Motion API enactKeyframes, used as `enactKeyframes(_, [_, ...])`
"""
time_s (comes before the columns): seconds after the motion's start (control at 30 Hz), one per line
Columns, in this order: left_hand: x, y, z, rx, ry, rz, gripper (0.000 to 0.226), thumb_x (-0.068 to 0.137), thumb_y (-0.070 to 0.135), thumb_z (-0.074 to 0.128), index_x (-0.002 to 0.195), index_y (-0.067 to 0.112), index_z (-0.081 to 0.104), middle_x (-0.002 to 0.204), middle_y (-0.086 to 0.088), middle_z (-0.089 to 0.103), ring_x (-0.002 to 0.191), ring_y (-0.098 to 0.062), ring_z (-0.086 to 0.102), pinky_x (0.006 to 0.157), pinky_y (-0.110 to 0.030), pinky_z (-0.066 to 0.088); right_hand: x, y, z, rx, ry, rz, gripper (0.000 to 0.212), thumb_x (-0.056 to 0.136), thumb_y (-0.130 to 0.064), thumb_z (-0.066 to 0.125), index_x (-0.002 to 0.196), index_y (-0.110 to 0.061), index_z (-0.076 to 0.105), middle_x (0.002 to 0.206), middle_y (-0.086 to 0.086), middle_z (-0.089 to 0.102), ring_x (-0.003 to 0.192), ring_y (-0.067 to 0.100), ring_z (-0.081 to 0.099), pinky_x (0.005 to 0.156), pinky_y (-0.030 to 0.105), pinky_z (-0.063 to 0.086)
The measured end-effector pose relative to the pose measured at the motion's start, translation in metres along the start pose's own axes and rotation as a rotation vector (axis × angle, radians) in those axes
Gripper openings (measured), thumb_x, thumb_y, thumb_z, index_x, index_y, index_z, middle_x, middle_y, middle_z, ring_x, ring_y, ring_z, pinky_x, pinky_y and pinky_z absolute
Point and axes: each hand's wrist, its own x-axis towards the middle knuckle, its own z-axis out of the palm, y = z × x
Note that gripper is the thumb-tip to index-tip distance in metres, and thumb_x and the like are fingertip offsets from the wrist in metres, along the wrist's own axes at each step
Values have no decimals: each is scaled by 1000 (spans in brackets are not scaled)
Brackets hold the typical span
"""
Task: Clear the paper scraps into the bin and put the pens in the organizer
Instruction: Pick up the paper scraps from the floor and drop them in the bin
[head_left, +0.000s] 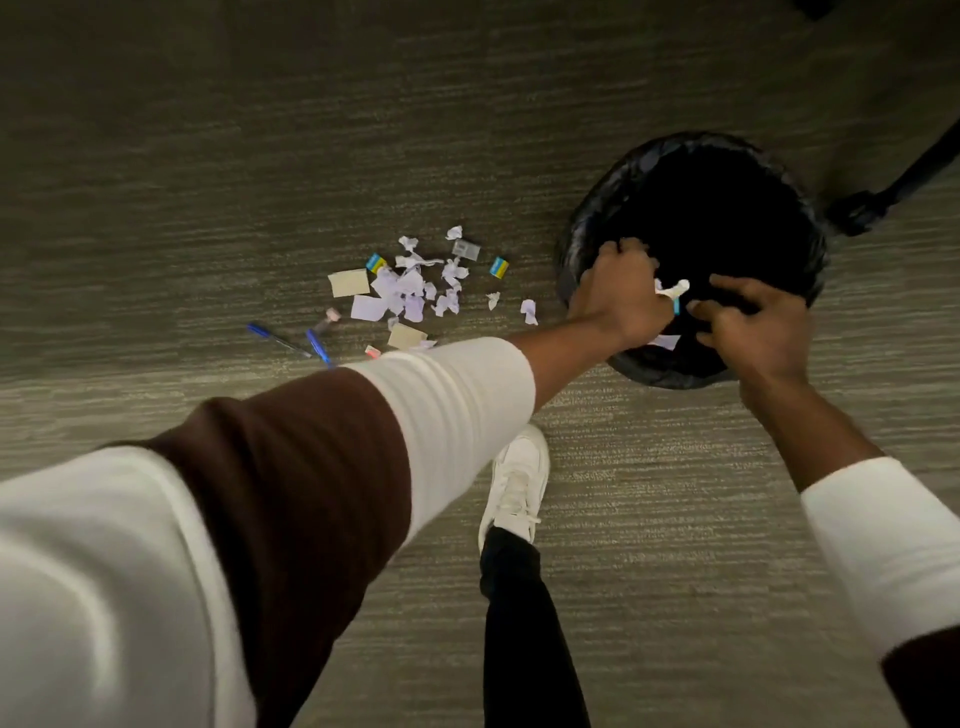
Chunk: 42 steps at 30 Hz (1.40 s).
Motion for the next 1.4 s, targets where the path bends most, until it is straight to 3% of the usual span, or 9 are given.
enactKeyframes(0.13, [-12,-34,-11,63,165,40,26,93,24,67,117,13,67,133,-12,60,114,-40,67,87,-49,59,-25,-10,17,-141,36,-220,34,76,-38,71,106,-24,79,95,1,80,78,-3,72,82,26,60])
enactKeyframes(0.23, [-21,-74,-22,26,227,-27,16,93,23,66,106,17,73,118,-7,69,106,-35,71,83,-44,60,-47,-16,48,-85,-36,-335,11,88,-27,74,98,-22,77,95,2,78,80,13,76,80,46,64])
enactKeyframes(0.4, [-35,-172,-42,117,194,-201,13,93,24,62,99,13,68,111,-10,72,101,-38,70,78,-45,60,-74,-21,121,-145,-258,-442,7,88,-20,77,95,-22,75,95,-4,74,74,10,71,76,44,64])
enactKeyframes(0.57, [-29,-275,-61,281,147,-311,35,95,31,68,124,10,65,129,-15,63,118,-39,66,91,-51,59,-65,-28,195,-404,-444,-453,41,79,-37,86,113,-23,68,108,0,69,81,14,70,85,39,61])
enactKeyframes(0.67, [-10,-327,-64,368,127,-341,57,94,43,72,134,6,56,141,-18,54,136,-40,52,96,-56,56,-46,-34,240,-573,-527,-431,78,73,-54,88,136,-22,53,132,11,62,114,30,65,98,42,56])
enactKeyframes(0.83, [44,-393,-62,461,129,-392,109,82,76,70,157,4,35,163,-28,34,155,-49,29,109,-63,49,5,-37,317,-772,-542,-360,133,63,-69,89,163,-21,15,166,23,22,153,42,29,119,54,41])
enactKeyframes(1.0, [102,-436,-58,418,32,-406,144,70,93,63,169,13,-5,175,-27,-7,162,-53,-8,130,-67,16,56,-28,369,-848,-498,-326,143,54,-71,91,160,-43,-1,171,22,2,158,47,8,119,62,33])
enactKeyframes(1.23, [124,-450,-38,413,50,-416,146,60,89,77,166,41,-12,174,-24,-18,161,-55,-8,120,-76,24,92,-11,399,-776,-469,-605,141,47,-77,89,158,-40,12,165,26,12,147,51,33,118,59,39])
enactKeyframes(1.4, [119,-450,-25,462,142,-283,99,86,48,81,163,37,19,172,-24,4,160,-51,7,111,-66,45,80,-21,425,-697,-655,-816,146,37,-70,95,159,-41,20,158,20,18,143,41,43,118,46,43])
